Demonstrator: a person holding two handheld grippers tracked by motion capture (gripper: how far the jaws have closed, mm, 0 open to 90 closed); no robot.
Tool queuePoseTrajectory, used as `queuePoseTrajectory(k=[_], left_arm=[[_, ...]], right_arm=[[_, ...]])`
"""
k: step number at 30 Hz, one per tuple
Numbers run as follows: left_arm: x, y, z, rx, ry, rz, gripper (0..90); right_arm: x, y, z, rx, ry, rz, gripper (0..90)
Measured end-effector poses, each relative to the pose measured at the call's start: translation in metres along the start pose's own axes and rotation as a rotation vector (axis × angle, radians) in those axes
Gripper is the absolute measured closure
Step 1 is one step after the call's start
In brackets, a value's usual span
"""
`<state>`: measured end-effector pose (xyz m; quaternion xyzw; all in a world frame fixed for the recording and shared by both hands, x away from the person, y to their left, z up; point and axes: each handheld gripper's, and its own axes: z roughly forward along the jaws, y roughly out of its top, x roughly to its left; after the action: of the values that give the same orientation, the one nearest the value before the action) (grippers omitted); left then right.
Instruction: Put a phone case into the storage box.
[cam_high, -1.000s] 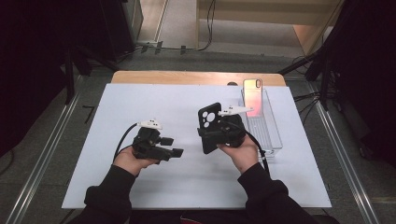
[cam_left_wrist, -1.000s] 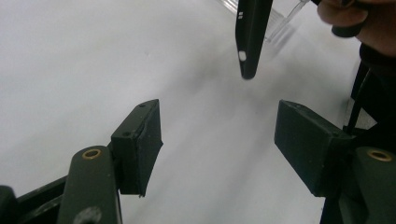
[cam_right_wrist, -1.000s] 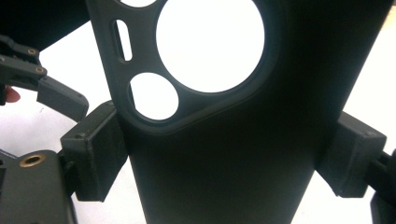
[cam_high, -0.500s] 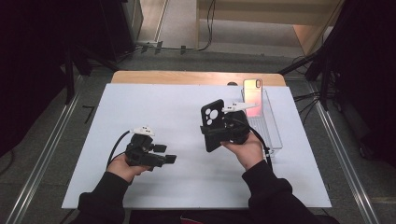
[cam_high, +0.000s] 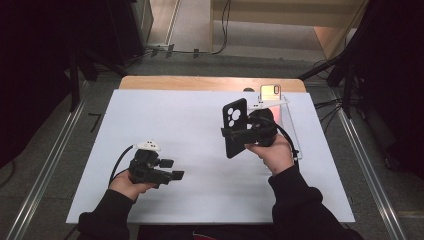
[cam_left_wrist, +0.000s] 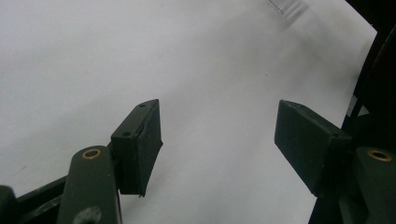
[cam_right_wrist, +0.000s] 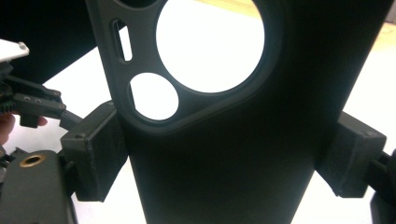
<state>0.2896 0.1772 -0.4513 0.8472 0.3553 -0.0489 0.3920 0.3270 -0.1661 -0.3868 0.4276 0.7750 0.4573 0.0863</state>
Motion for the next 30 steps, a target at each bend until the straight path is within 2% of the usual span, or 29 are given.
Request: queuePoseTrajectory(k=[12,17,25,30], left_arm=[[0.001,-0.007,-0.004,-0.002,0.013,-0.013,31.8],[0.001,-0.010,-0.006,-0.004,0.021,-0.015,31.8],[0.004,-0.012,-0.010,-0.010,0.031,-0.029,31.8],[0.005,-0.012,-0.009,-0.005,0.032,-0.027,31.8]], right_arm=[[-0.018,0.018,-0.026,-0.032,-0.033,0.002,12.4],[-0.028,0.023,-0.035,-0.055,-0.056,0.027,12.4],[-0.042,0.024,-0.046,-0.077,-0.115,0.048,12.4],[-0.053,0.022,-0.053,-0.099,-0.162,0.080,12.4]])
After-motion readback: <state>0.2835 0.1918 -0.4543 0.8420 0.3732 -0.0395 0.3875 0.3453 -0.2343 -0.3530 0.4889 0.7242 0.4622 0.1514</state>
